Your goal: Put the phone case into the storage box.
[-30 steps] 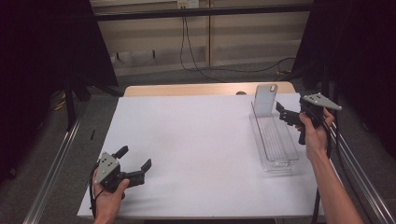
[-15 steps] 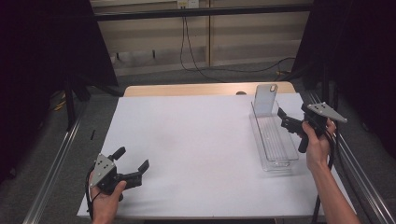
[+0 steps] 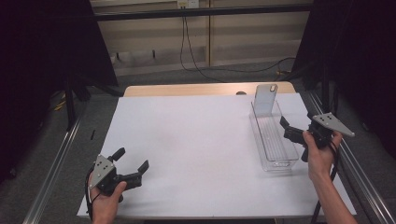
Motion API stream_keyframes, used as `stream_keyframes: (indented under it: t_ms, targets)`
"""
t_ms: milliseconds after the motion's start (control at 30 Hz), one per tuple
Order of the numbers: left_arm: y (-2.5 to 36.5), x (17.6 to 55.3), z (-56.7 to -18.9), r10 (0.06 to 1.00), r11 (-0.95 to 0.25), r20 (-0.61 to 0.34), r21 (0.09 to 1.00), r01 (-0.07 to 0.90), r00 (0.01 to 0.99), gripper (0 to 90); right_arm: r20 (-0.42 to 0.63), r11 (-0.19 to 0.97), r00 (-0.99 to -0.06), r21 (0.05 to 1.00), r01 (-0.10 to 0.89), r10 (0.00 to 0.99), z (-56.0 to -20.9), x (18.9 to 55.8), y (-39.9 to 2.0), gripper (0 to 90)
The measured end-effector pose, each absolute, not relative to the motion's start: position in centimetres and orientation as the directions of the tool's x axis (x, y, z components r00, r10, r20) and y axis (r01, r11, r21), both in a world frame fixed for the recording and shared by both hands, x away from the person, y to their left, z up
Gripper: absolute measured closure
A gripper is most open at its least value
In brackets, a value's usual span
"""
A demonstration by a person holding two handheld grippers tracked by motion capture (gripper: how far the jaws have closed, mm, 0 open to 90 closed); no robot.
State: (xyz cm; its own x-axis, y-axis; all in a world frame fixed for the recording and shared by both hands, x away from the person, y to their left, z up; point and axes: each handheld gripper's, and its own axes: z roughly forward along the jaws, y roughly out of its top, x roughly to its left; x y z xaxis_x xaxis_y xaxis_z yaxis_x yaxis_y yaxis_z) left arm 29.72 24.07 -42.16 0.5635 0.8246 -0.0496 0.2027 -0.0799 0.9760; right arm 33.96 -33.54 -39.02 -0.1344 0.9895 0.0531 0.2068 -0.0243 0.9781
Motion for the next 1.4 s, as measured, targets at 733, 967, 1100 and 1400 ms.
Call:
stream_keyframes:
  t_ms: [733,967,1100,1400]
  targets:
    - [24.2,29.4,-42.2,0.835,-0.080,-0.045,0.976,0.202,0.548,2.6,0.008,0.018,-0.160,0.987,0.161,0.987,-39.4,30.4,-32.7,0.0]
    - [24.3,29.1,-42.2,0.840,-0.088,-0.034,0.976,0.197,0.541,3.0,0.008,0.018,-0.157,0.987,0.162,0.988,-39.8,29.0,-32.9,0.0]
    - [24.3,28.8,-42.1,0.843,-0.076,-0.044,0.977,0.199,0.537,3.0,0.004,0.025,-0.166,0.985,0.173,0.986,-40.2,28.4,-32.8,0.0]
    - [24.4,28.4,-42.2,0.851,-0.083,-0.034,0.977,0.198,0.524,3.0,0.008,0.024,-0.183,0.985,0.168,0.983,-40.8,26.3,-32.6,0.0]
